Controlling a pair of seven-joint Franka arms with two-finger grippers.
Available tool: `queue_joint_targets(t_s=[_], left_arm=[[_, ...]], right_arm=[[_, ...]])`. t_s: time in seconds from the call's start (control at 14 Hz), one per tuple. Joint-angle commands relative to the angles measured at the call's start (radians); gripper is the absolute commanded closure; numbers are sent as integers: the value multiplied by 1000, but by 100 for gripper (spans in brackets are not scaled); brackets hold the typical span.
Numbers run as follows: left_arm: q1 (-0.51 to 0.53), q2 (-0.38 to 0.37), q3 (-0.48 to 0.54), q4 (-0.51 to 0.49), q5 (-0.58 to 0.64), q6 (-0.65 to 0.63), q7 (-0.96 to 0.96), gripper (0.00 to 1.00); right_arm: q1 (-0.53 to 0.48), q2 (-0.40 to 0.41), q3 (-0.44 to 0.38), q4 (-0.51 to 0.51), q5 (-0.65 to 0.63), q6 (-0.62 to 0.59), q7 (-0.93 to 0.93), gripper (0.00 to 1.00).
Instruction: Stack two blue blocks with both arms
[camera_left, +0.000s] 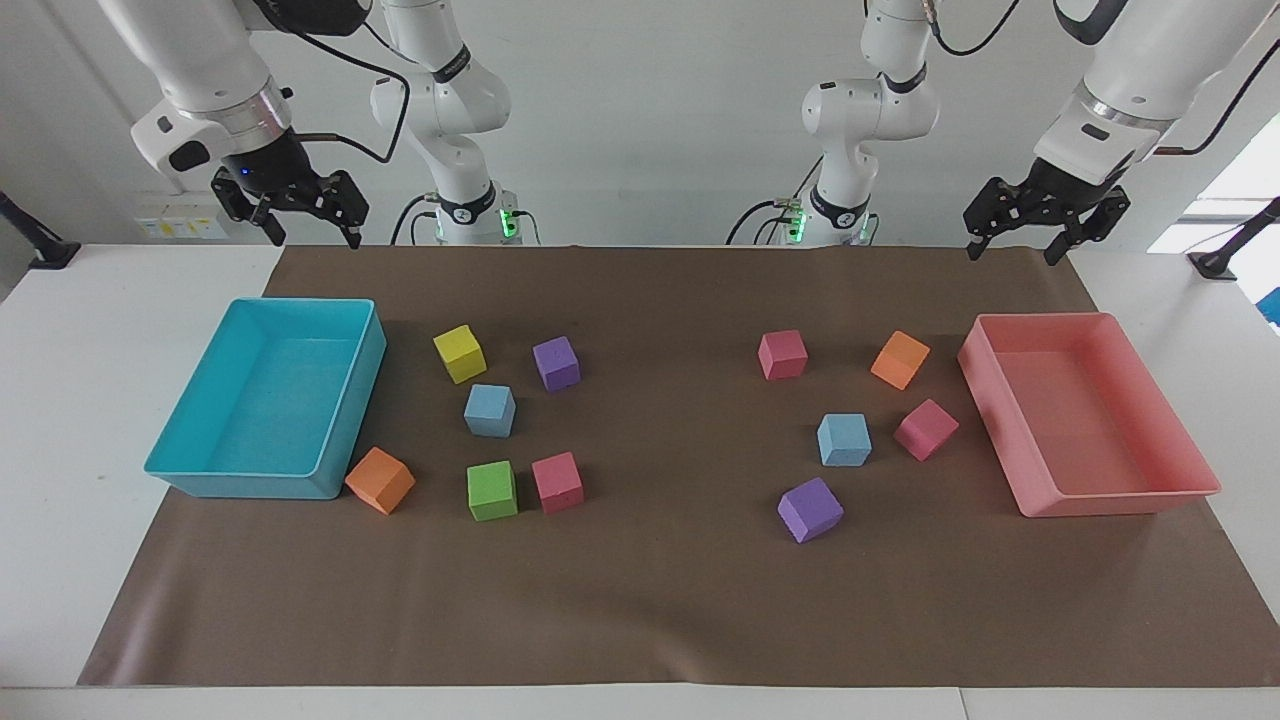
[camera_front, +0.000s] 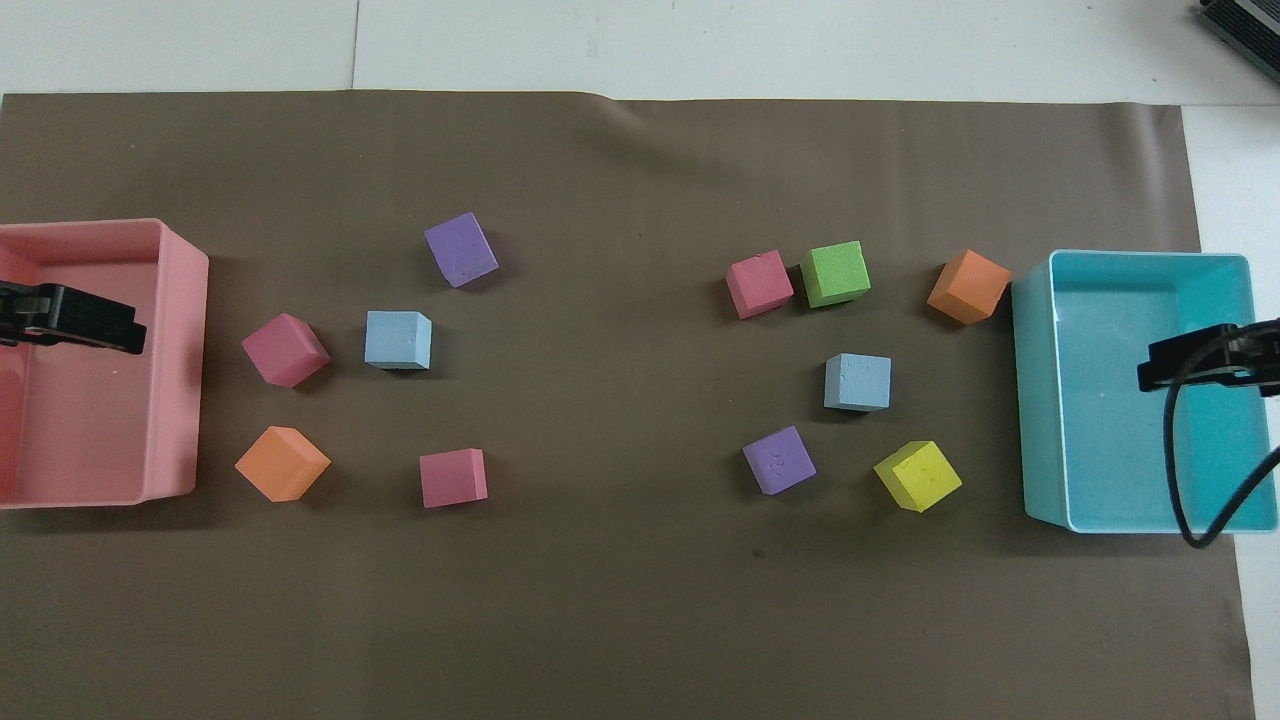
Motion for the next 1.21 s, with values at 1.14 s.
queue_joint_targets(t_s=[1.14], left_arm=[[-82, 94, -17, -1, -11, 190, -79, 0]], right_arm=[[129, 110, 14, -385, 41, 533, 90, 0]])
